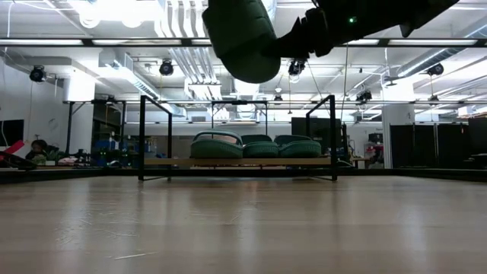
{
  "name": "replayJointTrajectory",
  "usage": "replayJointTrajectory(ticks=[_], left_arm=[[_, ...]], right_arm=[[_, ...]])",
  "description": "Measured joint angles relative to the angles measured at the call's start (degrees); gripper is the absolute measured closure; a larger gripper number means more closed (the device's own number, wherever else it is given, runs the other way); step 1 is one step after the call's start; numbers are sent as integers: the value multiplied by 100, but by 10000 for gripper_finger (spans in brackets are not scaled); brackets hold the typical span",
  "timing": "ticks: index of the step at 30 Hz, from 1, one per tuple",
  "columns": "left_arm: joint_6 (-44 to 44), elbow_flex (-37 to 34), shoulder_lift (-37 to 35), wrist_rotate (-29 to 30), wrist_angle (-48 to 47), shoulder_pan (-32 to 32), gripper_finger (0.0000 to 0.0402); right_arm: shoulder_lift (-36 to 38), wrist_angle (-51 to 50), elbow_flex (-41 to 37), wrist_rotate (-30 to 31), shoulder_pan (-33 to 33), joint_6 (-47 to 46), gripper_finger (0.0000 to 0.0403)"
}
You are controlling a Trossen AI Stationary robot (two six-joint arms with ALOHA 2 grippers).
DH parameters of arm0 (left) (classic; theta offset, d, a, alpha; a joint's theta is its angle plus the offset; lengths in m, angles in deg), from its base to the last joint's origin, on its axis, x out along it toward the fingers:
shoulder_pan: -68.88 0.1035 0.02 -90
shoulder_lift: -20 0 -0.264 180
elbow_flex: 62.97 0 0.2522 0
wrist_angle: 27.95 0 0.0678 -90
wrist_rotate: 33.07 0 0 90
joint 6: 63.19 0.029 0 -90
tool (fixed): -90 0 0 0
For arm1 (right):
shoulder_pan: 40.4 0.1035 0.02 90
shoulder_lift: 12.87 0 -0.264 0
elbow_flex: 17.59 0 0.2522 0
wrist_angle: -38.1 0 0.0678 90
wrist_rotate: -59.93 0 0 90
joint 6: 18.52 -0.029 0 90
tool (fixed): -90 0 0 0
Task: Pick and place slides into the shelf
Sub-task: Put the blue slide on the shelf
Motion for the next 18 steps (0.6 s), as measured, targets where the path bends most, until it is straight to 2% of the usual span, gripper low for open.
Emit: replayJointTrajectory(ticks=[4,7,15,18], left_arm=[[277,110,-171,23,-77,-64,257],[588,131,-421,349,-264,-150,239],[867,76,-1265,2378,-595,-911,231],[869,5,-1493,2807,-602,-1241,231]], right_arm=[[5,42,2,-11,-1,-2,360],[13,48,3,-37,-1,-46,361],[20,103,-31,-97,-161,-533,361],[20,179,-44,-109,-275,-728,362]])
